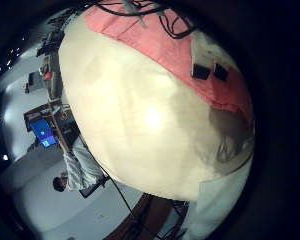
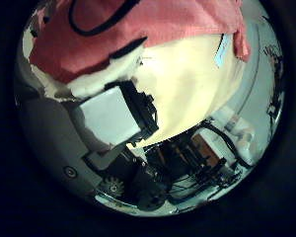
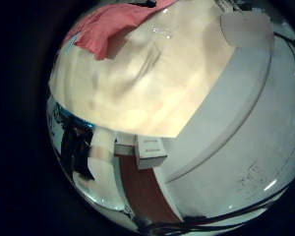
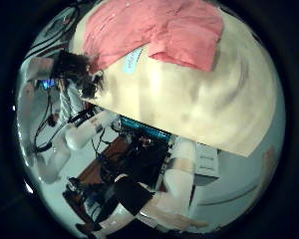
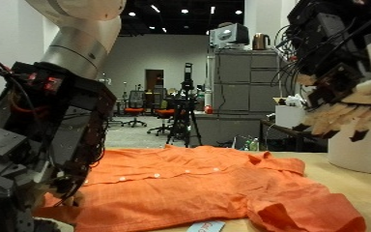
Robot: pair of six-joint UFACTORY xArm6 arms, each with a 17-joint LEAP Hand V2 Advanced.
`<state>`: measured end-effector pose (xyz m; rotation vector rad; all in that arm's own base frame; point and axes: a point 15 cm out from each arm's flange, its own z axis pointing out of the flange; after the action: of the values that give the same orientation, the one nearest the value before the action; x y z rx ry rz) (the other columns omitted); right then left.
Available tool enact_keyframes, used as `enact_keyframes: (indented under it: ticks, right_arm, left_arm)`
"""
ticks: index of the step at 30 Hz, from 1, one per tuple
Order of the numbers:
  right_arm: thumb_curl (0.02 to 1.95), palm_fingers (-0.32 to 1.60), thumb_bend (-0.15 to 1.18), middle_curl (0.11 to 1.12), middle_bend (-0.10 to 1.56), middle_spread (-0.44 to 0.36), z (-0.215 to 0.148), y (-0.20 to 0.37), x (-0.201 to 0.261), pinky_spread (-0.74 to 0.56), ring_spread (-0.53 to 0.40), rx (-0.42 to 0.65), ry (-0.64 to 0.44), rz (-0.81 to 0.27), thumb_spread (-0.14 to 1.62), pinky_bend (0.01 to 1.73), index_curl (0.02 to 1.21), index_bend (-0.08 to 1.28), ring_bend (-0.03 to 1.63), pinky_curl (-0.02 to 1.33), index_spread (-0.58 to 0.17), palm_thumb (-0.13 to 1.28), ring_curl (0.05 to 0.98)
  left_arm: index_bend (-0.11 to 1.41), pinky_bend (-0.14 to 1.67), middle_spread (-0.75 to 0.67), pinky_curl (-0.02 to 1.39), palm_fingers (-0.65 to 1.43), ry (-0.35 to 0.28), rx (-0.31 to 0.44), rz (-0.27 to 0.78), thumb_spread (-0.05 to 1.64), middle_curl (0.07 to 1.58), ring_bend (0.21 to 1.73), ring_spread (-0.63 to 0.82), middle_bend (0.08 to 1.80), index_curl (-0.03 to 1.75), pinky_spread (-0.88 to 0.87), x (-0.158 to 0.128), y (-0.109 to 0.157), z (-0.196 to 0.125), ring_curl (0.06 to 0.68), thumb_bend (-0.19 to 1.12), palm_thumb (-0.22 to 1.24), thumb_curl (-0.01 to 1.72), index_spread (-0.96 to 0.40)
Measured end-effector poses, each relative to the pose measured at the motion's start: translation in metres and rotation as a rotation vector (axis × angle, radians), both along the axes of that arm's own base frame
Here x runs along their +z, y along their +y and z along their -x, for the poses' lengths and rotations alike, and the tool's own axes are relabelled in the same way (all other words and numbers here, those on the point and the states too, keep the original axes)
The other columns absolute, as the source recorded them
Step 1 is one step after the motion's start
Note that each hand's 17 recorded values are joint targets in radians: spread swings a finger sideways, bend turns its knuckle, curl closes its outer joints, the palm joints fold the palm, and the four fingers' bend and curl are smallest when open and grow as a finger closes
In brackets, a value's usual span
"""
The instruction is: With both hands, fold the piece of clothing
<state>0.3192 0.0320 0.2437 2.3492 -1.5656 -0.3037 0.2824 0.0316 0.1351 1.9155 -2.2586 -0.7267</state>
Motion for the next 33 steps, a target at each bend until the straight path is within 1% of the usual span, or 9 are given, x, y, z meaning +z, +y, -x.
enact_keyframes:
  ticks: [2,7,10,17,19,20,26,31,33]
  right_arm:
    - [0.31,0.14,-0.03,0.33,0.24,0.097,-0.010,0.008,-0.011,0.31,0.191,0.023,-0.014,-0.002,0.91,0.41,0.26,0.15,0.39,0.28,-0.207,0.20,0.256]
    - [0.31,0.13,-0.03,0.34,0.24,0.084,-0.010,0.018,-0.041,0.30,0.184,0.055,0.054,0.013,0.91,0.39,0.26,0.16,0.40,0.28,-0.211,0.23,0.259]
    - [0.31,0.12,-0.02,0.34,0.24,0.075,-0.009,0.020,-0.061,0.30,0.181,0.081,0.094,0.042,0.91,0.39,0.26,0.16,0.39,0.28,-0.212,0.26,0.256]
    - [0.32,0.13,-0.02,0.34,0.22,0.065,-0.028,0.014,-0.087,0.30,0.186,0.087,0.059,0.098,0.92,0.37,0.27,0.16,0.38,0.28,-0.217,0.33,0.251]
    - [0.32,0.13,-0.01,0.34,0.22,0.065,-0.029,0.011,-0.091,0.29,0.181,0.085,0.061,0.116,0.93,0.36,0.27,0.16,0.38,0.28,-0.217,0.37,0.251]
    - [0.33,0.14,0.01,0.34,0.22,0.064,-0.028,0.010,-0.093,0.29,0.180,0.084,0.065,0.122,0.94,0.36,0.27,0.16,0.38,0.28,-0.218,0.44,0.251]
    - [0.34,0.17,-0.01,0.35,0.23,0.042,-0.027,-0.001,-0.107,0.28,0.168,0.087,0.092,0.180,0.96,0.34,0.28,0.16,0.38,0.28,-0.219,0.56,0.251]
    - [0.34,0.22,-0.02,0.36,0.27,0.000,-0.027,-0.008,-0.116,0.26,0.120,0.094,0.106,0.224,0.95,0.31,0.27,0.15,0.40,0.28,-0.221,0.64,0.257]
    - [0.34,0.29,-0.01,0.37,0.31,-0.031,-0.029,-0.010,-0.120,0.23,0.073,0.095,0.103,0.235,0.95,0.30,0.27,0.15,0.43,0.28,-0.228,0.66,0.264]
  left_arm:
    - [0.33,0.89,-0.55,0.44,1.20,0.000,0.003,-0.002,1.04,0.60,0.94,-0.56,0.84,0.51,-0.70,0.001,0.001,-0.001,0.383,-0.01,0.58,0.32,-0.53]
    - [0.36,0.91,-0.56,0.46,1.18,-0.006,-0.003,-0.009,1.06,0.61,0.97,-0.56,0.89,0.56,-0.72,0.008,0.003,-0.004,0.409,-0.02,0.61,0.32,-0.57]
    - [0.37,0.92,-0.56,0.47,1.17,-0.018,-0.008,-0.006,1.07,0.61,0.98,-0.56,0.91,0.58,-0.72,0.012,0.000,-0.005,0.419,-0.02,0.62,0.31,-0.59]
    - [0.36,0.92,-0.56,0.49,1.16,-0.034,-0.021,-0.005,1.08,0.61,0.99,-0.55,0.94,0.63,-0.72,0.021,-0.006,-0.010,0.434,-0.02,0.62,0.30,-0.61]
    - [0.36,0.92,-0.55,0.49,1.16,-0.033,-0.023,-0.008,1.08,0.61,1.00,-0.55,0.95,0.65,-0.72,0.022,-0.006,-0.010,0.437,-0.02,0.63,0.30,-0.61]
    - [0.36,0.92,-0.55,0.49,1.16,-0.035,-0.025,-0.008,1.08,0.61,1.00,-0.55,0.95,0.65,-0.72,0.023,-0.005,-0.010,0.439,-0.02,0.63,0.30,-0.62]
    - [0.34,0.91,-0.55,0.50,1.15,-0.036,-0.022,-0.009,1.08,0.61,1.00,-0.56,0.96,0.68,-0.73,0.025,-0.005,-0.012,0.443,-0.02,0.63,0.29,-0.63]
    - [0.33,0.91,-0.55,0.50,1.15,-0.037,-0.017,-0.012,1.09,0.60,1.00,-0.56,0.97,0.71,-0.73,0.026,-0.004,-0.011,0.445,-0.02,0.63,0.29,-0.63]
    - [0.32,0.91,-0.55,0.50,1.15,-0.038,-0.015,-0.011,1.09,0.60,1.00,-0.56,0.97,0.72,-0.73,0.026,-0.003,-0.011,0.446,-0.02,0.63,0.29,-0.64]
